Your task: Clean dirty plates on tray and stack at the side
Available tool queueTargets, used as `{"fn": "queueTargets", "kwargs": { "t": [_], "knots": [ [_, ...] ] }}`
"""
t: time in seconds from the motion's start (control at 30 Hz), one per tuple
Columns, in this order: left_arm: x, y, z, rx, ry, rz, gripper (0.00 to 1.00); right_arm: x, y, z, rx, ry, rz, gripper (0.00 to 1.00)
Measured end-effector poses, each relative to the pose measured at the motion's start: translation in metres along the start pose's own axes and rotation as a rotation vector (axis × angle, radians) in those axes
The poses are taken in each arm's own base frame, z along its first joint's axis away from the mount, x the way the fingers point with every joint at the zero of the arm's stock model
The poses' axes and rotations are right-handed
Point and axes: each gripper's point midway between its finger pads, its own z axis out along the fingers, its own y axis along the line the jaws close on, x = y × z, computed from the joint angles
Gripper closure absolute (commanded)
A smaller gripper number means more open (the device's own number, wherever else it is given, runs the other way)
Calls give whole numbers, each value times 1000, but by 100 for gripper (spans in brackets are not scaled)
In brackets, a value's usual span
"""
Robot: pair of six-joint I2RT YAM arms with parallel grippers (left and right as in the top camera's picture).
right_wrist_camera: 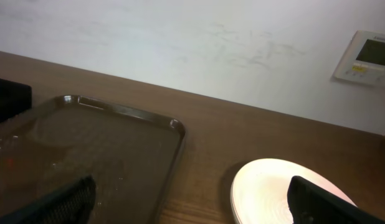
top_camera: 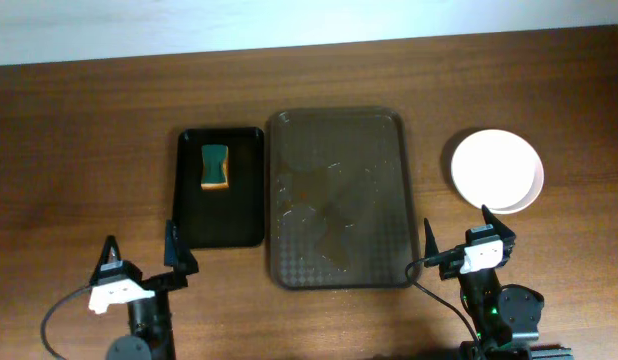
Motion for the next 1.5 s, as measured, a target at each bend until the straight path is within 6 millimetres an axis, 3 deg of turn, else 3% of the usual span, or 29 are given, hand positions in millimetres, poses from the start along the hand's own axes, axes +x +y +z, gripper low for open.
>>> {"fn": "queueTargets", "kwargs": {
  "t": [0.1,0.27,1.5],
  "knots": [
    [32,6,0,-16,91,12,0,0,0,0,0,0,0,2],
    [61,10,-4,-30,204,27,0,0,0,0,0,0,1,2],
    [61,11,-4,-32,205,27,0,0,0,0,0,0,0,2]
  ]
}}
